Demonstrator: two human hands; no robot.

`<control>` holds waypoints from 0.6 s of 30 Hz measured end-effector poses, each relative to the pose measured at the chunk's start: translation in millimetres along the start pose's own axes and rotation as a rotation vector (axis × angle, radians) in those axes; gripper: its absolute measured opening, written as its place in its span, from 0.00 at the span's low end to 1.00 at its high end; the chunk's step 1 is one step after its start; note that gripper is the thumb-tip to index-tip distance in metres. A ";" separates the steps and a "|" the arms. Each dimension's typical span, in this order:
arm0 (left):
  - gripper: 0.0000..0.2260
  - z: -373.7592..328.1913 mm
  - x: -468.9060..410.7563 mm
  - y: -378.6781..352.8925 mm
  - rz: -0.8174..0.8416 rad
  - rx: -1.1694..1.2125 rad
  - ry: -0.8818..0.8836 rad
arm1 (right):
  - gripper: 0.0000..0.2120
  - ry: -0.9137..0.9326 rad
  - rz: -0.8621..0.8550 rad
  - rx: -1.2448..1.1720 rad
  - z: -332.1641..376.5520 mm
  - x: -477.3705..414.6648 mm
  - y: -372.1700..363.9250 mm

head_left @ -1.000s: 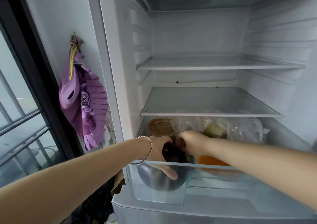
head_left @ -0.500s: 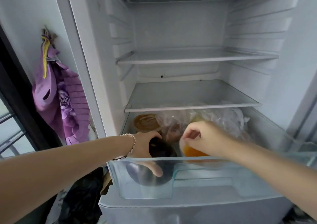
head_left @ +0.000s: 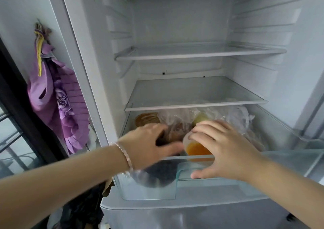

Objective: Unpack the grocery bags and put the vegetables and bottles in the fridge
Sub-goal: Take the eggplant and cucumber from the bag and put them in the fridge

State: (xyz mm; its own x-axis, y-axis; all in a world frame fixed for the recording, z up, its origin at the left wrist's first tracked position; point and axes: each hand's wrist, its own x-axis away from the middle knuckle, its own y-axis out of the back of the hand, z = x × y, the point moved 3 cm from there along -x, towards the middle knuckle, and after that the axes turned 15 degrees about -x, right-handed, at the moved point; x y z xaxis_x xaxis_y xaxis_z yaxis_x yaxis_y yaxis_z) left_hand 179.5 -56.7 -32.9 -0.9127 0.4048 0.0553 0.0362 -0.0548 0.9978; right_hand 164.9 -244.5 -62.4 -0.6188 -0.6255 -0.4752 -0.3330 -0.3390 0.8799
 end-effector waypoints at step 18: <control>0.42 20.5 -95.2 -12.6 -0.262 -0.469 0.165 | 0.51 -0.394 -0.206 0.119 -83.6 -59.3 -42.3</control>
State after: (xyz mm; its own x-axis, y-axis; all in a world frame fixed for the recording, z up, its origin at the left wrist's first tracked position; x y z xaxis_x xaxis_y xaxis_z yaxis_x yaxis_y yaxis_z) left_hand 274.3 -75.9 -49.9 -0.9195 0.3139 -0.2365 -0.3513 -0.3866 0.8527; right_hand 275.1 -251.8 -71.5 -0.7468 -0.2309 -0.6237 -0.5427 -0.3307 0.7721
